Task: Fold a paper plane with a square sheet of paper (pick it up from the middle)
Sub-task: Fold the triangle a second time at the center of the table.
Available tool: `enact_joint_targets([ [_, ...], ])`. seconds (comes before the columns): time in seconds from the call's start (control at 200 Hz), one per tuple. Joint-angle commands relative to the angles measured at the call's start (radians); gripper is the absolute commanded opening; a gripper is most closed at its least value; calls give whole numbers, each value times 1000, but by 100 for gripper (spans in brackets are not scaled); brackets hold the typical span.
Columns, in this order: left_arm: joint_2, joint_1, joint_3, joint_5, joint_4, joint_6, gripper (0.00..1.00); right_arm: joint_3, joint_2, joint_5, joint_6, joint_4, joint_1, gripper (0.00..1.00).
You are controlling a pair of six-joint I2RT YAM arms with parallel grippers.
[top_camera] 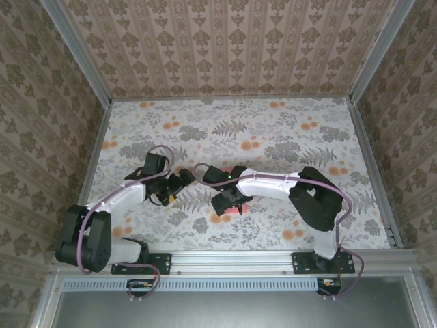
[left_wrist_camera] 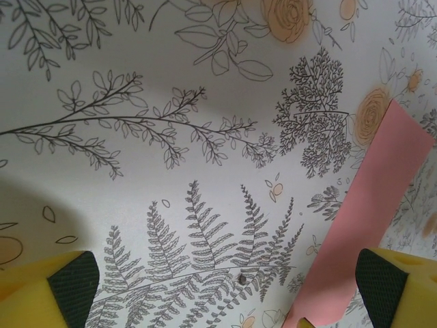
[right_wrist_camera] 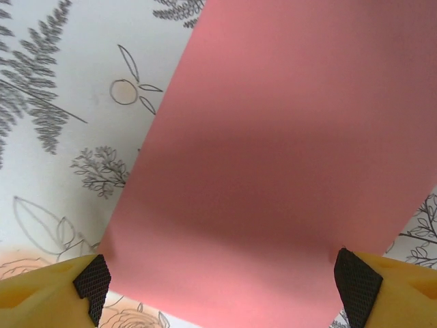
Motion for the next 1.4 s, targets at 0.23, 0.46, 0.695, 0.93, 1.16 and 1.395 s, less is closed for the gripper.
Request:
enact_joint_targets([
  [0.23, 5, 10, -10, 28, -6, 24, 100, -47, 47, -6, 53, -23, -29, 88],
  [0.46, 9, 7, -13, 53, 19, 20, 100, -108, 32, -79, 27, 24, -67, 77],
  [0.695, 9, -4, -13, 91, 59, 27, 100, -204, -27, -278, -40, 158, -143, 73],
  [0.93, 9, -33, -5, 90, 71, 31, 100, -243, -44, -359, -65, 199, -206, 78],
  [1.16, 12, -51, 2, 88, 76, 33, 100, -254, -39, -340, -68, 196, -220, 79],
  [1.395, 29, -88, 9, 127, 145, 32, 99, -275, -37, -369, -59, 228, -236, 74],
])
